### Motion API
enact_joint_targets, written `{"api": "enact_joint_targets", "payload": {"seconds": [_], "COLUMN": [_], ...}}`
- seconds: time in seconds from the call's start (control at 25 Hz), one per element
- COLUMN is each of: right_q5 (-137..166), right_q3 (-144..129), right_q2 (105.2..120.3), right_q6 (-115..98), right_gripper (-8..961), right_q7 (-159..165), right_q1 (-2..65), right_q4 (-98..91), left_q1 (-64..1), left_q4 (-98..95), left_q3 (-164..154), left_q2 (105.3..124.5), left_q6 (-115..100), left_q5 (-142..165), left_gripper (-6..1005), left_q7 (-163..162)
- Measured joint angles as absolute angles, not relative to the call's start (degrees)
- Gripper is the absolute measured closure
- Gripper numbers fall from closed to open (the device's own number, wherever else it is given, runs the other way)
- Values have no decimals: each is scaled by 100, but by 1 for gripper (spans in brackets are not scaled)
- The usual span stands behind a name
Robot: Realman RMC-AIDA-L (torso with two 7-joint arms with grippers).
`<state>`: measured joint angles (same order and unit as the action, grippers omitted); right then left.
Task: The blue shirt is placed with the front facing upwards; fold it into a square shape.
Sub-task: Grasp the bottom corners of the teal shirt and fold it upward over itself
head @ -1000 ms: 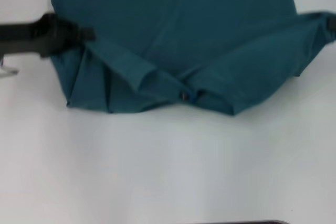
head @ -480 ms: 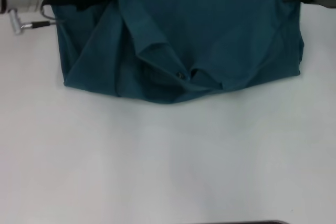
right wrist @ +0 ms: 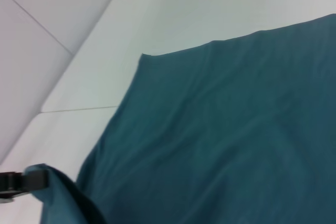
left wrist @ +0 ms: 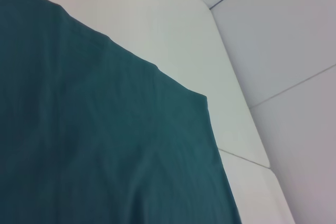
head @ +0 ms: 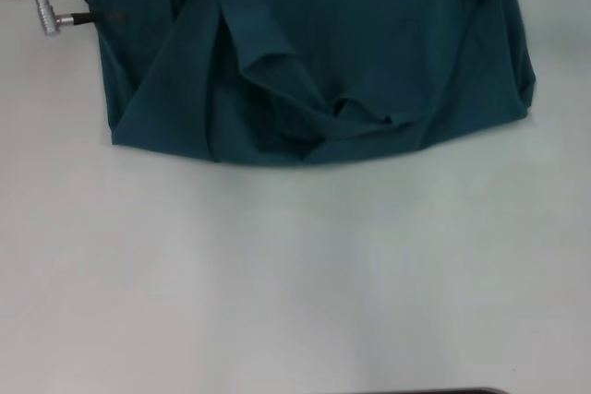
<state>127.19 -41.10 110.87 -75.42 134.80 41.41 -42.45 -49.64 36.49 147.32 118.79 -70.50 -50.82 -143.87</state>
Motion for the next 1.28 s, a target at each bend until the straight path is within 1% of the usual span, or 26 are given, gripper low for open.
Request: {"api": "enact_joint_targets", "payload": {"seconds": [0.12,0.28,0.48,0.64,0.84,0.96,1.28], "right_q5": [12719,12719,12768,13065,13555,13693,13979], "right_q3": [-4259,-4293,-4296,-4342,-4388,-4463,-4596], "right_q2": [11078,11027,10980,11023,11095,11127,11132], "right_q6": [-7274,-7023,-6612,-6245,-5909,-5731,-5324], "right_gripper": [922,922,922,922,922,921,912], "right_q7": [13596,13616,13562,13519,13515,13517,13559], "right_q1": [4163,4220,4307,4413,4570,4601,4618], "right_q4": [-4244,-4276,-4287,-4177,-3969,-3950,-3966], "left_q1": [-4985,-5017,-5134,-5250,-5323,-5342,-5404], "left_q4": [3646,3660,3633,3597,3589,3592,3632], "left_q3": [14660,14643,14478,14081,13905,13903,13897], "left_q2": [11888,11890,11858,11861,11922,11927,11878], "left_q6": [-6861,-6597,-6177,-5797,-5479,-5364,-5160], "left_q5": [-5082,-5082,-5080,-5080,-5080,-5080,-5049], "left_gripper": [988,987,988,988,987,988,987], "left_q7": [-14388,-14428,-14447,-14446,-14440,-14425,-14459]}}
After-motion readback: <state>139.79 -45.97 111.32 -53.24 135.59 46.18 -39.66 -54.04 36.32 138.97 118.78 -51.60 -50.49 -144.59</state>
